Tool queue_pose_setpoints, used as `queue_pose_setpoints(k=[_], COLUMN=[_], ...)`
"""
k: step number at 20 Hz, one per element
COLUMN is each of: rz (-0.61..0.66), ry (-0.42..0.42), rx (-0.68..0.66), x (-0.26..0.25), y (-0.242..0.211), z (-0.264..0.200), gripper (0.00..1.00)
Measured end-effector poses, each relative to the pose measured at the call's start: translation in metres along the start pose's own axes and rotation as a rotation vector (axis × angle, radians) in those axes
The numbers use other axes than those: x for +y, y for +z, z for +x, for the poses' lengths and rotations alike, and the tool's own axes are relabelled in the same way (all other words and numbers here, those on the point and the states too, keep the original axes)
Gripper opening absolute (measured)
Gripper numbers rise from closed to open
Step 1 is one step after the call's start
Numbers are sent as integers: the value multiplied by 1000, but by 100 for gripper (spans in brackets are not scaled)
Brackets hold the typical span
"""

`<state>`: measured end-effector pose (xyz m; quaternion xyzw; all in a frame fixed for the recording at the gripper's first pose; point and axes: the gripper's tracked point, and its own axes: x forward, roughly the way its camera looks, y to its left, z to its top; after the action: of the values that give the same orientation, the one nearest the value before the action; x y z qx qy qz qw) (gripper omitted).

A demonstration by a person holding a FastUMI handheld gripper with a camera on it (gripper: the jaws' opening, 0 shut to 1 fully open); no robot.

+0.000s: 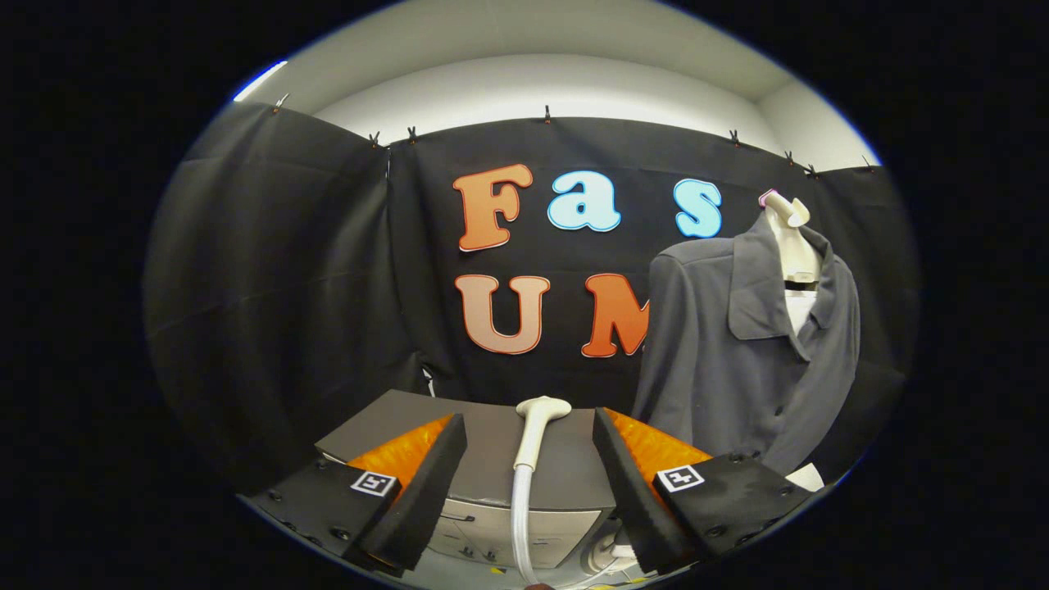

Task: Iron the clothes twice with a garment steamer, once on the left side and once on the right side.

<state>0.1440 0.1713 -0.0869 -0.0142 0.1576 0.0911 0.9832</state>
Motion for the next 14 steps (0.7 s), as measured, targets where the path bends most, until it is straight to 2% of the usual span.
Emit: queue_pose_setpoints(k=[6, 9, 12, 14], rz=[-21, 11, 65, 58], ry=[-21, -28, -73, -110], rx=[118, 216, 306, 339], x=[8, 4, -9, -19], y=[-26, -57, -87, -99], z=[83, 130, 176, 202], gripper=[99, 99, 100, 99])
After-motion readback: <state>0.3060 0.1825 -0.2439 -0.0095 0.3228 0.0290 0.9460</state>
